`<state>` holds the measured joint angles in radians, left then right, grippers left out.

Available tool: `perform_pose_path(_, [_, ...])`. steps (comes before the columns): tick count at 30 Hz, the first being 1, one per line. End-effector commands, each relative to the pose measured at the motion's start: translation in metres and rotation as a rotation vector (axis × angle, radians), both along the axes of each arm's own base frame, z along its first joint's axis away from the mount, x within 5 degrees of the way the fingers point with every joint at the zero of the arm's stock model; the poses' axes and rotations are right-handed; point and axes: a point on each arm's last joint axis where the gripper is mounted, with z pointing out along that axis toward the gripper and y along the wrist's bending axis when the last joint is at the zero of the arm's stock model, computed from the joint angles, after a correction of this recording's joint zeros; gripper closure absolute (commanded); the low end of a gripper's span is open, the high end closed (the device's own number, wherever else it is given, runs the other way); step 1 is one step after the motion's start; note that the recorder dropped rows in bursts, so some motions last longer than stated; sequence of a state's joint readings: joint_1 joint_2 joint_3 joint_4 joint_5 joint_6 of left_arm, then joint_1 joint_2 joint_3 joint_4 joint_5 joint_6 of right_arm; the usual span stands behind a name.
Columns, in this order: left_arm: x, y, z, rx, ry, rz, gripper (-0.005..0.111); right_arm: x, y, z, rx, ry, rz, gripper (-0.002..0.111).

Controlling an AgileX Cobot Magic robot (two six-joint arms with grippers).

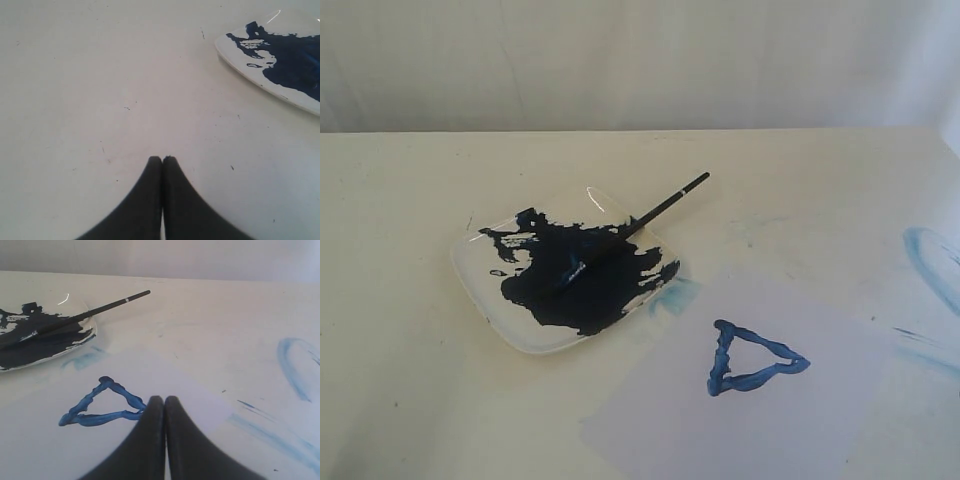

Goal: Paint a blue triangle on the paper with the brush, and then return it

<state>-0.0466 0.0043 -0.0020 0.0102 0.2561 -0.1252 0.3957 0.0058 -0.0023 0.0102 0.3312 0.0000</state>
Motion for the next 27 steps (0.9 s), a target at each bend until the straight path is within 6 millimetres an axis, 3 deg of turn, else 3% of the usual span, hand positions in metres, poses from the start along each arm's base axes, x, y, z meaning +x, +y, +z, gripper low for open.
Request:
perform_pose_path(1, [0.0, 0.0, 0.0, -0.009, -0.002, -0.004, 0.107, 0.001, -0.003, 0.001, -0.002, -0.023, -0.062, 0.108])
perform_pose_path(8, [0.0, 0.0, 0.0, -0.009, -0.002, -0.004, 0.107, 0.004, -0.012, 0.001, -0.06, -0.043, -0.193, 0.108])
perform_pose_path(27, [0.0, 0.0, 0.0, -0.009, -0.002, -0.004, 0.107, 0.004, -0.014, 0.001, -0.043, -0.036, -0.25, 0.108])
